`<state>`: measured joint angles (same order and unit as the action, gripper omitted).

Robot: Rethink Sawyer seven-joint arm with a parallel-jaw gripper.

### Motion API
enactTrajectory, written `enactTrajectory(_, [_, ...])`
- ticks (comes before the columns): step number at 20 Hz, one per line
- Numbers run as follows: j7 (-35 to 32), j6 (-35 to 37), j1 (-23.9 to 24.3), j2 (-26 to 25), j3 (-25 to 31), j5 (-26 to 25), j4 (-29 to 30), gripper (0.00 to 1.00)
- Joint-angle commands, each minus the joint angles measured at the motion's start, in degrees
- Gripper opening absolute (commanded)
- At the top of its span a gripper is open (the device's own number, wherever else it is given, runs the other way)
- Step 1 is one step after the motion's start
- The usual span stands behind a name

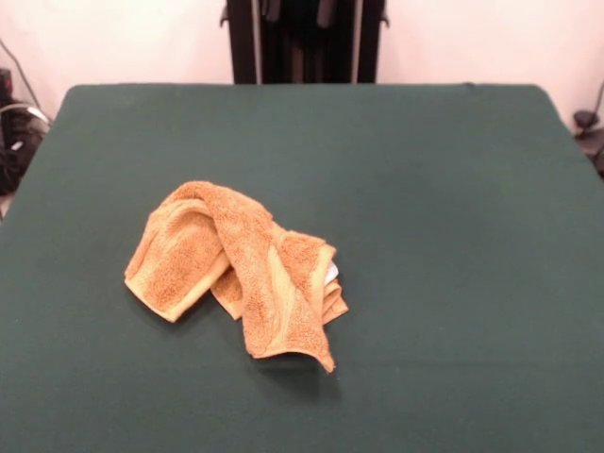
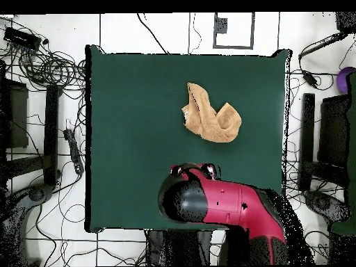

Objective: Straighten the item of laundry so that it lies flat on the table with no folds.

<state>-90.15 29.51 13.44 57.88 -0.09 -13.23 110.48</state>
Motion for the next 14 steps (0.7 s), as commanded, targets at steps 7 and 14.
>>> enactTrajectory(7, [-6.1, -6.3, -0.5, -13.0, 4.8, -1.5, -6.5, 1.00])
enactTrajectory(14, [-10.2, -8.2, -4.6, -19.8, 0.3, -2.0, -11.0, 1.00])
